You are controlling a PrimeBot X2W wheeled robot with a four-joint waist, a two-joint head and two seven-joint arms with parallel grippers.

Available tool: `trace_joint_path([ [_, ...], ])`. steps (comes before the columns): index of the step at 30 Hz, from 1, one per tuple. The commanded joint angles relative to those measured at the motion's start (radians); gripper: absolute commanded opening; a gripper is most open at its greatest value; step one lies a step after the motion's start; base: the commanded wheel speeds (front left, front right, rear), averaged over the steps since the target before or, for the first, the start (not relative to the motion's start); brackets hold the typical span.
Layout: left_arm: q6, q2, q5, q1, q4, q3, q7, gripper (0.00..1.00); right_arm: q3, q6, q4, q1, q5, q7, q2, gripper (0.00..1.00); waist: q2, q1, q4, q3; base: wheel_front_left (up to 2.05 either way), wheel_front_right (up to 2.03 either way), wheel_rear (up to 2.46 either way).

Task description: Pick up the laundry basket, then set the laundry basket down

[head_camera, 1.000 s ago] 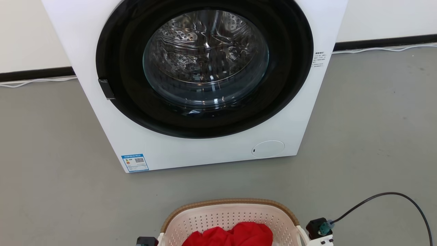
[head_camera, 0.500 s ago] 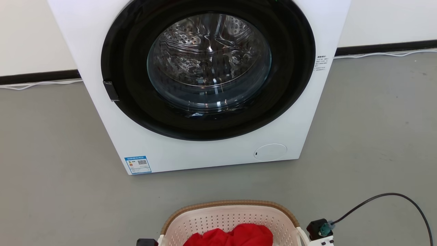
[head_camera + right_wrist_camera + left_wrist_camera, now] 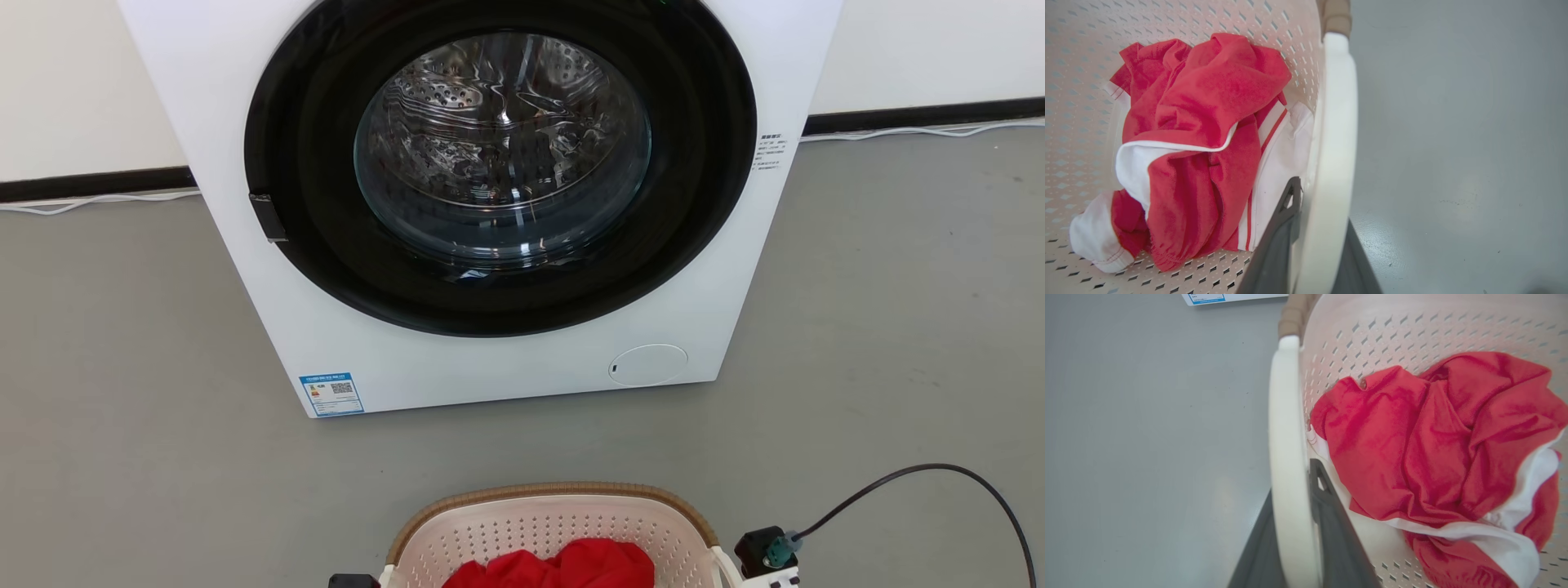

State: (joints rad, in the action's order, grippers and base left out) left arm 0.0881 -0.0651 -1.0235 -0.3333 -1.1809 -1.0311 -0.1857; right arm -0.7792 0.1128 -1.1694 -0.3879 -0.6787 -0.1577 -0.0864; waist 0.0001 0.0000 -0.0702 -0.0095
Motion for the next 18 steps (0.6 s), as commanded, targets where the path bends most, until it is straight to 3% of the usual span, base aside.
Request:
trace_joint_path([
  [1, -0.005, 0.015, -0.007, -0.045, 0.02, 0.009, -0.021, 0.0, -0.028, 0.018, 0.023, -0.015, 0.0, 0.014, 0.036, 0.0, -0.0001, 0.0, 0.0, 0.0, 0.0, 0.0, 0.0],
  [18, -0.006, 0.015, -0.046, -0.047, 0.014, -0.032, -0.024, 0.0, -0.04, 0.018, 0.009, -0.023, -0.01, 0.018, 0.036, 0.0, -0.0001, 0.0, -0.001, 0.007, 0.0, 0.0, 0.0],
])
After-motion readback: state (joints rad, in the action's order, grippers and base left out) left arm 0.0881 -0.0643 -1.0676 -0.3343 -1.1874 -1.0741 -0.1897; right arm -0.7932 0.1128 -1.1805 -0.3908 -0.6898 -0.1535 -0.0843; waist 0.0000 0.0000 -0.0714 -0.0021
